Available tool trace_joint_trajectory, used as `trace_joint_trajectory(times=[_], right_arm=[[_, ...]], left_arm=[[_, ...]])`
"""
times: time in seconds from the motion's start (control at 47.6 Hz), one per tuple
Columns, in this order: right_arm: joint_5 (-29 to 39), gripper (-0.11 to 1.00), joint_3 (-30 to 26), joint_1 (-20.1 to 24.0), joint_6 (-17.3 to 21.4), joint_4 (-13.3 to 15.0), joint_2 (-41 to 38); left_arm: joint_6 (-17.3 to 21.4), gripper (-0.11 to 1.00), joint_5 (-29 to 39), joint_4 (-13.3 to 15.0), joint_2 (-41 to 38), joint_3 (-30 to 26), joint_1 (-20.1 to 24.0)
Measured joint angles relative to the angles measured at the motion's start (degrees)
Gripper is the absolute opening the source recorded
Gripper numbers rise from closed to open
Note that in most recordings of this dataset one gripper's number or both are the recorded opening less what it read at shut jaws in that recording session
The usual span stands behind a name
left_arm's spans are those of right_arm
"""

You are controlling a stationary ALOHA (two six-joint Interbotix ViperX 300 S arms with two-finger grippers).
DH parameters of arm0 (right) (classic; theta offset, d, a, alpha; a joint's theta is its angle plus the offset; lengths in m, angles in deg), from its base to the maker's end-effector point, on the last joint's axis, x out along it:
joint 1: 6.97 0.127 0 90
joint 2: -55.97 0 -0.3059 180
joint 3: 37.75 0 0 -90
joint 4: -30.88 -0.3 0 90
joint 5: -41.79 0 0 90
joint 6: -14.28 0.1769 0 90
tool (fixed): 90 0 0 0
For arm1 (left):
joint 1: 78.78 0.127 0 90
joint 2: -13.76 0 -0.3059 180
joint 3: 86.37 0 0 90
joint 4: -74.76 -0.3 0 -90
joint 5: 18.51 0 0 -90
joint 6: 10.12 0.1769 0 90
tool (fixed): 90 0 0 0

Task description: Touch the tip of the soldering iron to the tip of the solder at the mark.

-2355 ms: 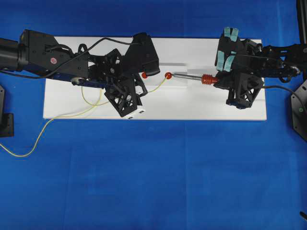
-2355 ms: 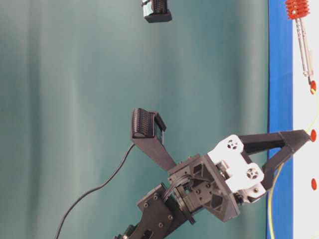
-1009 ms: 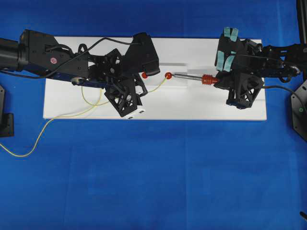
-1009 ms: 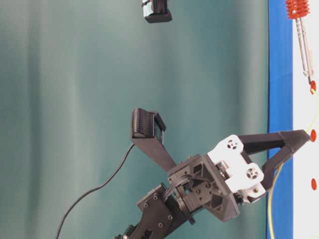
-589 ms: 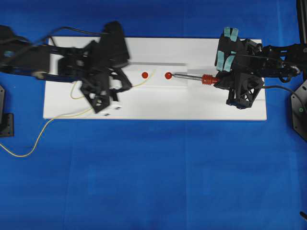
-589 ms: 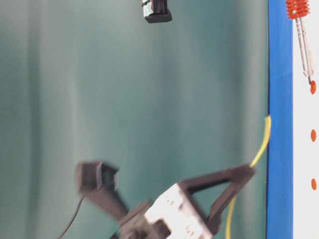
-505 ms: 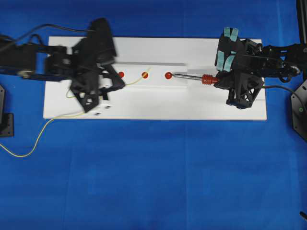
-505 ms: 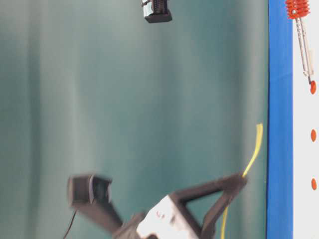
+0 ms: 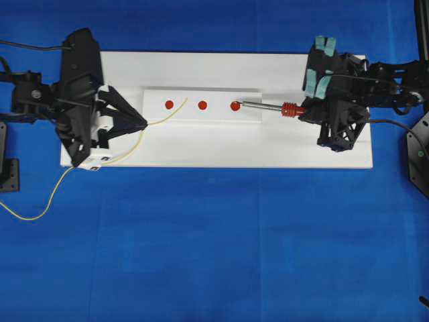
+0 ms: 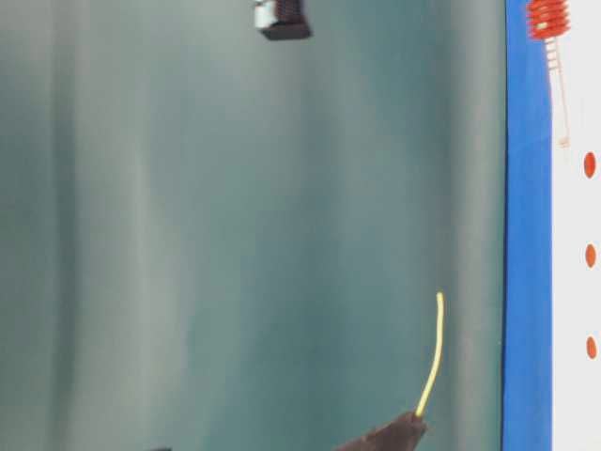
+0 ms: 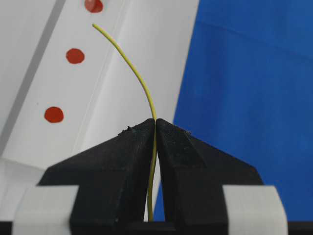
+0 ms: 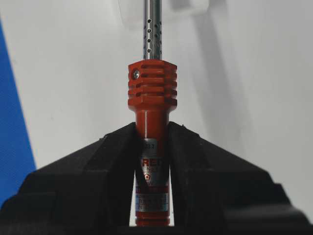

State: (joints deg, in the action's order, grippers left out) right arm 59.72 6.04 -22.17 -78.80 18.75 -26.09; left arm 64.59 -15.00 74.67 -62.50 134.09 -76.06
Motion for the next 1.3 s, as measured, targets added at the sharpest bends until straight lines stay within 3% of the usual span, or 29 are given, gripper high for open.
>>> trace_joint_trajectory(times=[0.421, 0.631, 0.778, 1.051, 1.177, 1.304], right_arm=[[-0.62, 0.06, 7.12, 0.00, 0.00, 0.09, 21.27], [-2.64, 0.06, 8.09, 0.00, 0.00, -0.18, 22.85], [-4.66, 0.06, 8.09, 1.41, 0.09, -2.46, 22.06], [-11.16, 0.06, 7.91, 16.08, 0.00, -7.65, 22.32], [-17.31, 0.06, 7.82, 25.31, 0.00, -8.17, 20.30], [-21.97, 0.06, 7.47, 30.94, 0.00, -8.44, 15.47]], left_arm=[[-0.09, 0.03, -0.09, 0.00, 11.78, 6.94, -0.70], [-0.35, 0.03, -0.35, 0.09, 14.33, 8.53, -0.70], [-2.37, 0.03, -1.23, 0.09, 13.80, 8.61, -3.08], [-4.04, 0.03, -5.54, 0.09, 13.62, 9.05, -14.06], [-4.04, 0.03, -10.11, 0.09, 10.99, 10.20, -19.16], [-4.13, 0.03, -15.64, 0.09, 6.33, 11.34, -22.76]])
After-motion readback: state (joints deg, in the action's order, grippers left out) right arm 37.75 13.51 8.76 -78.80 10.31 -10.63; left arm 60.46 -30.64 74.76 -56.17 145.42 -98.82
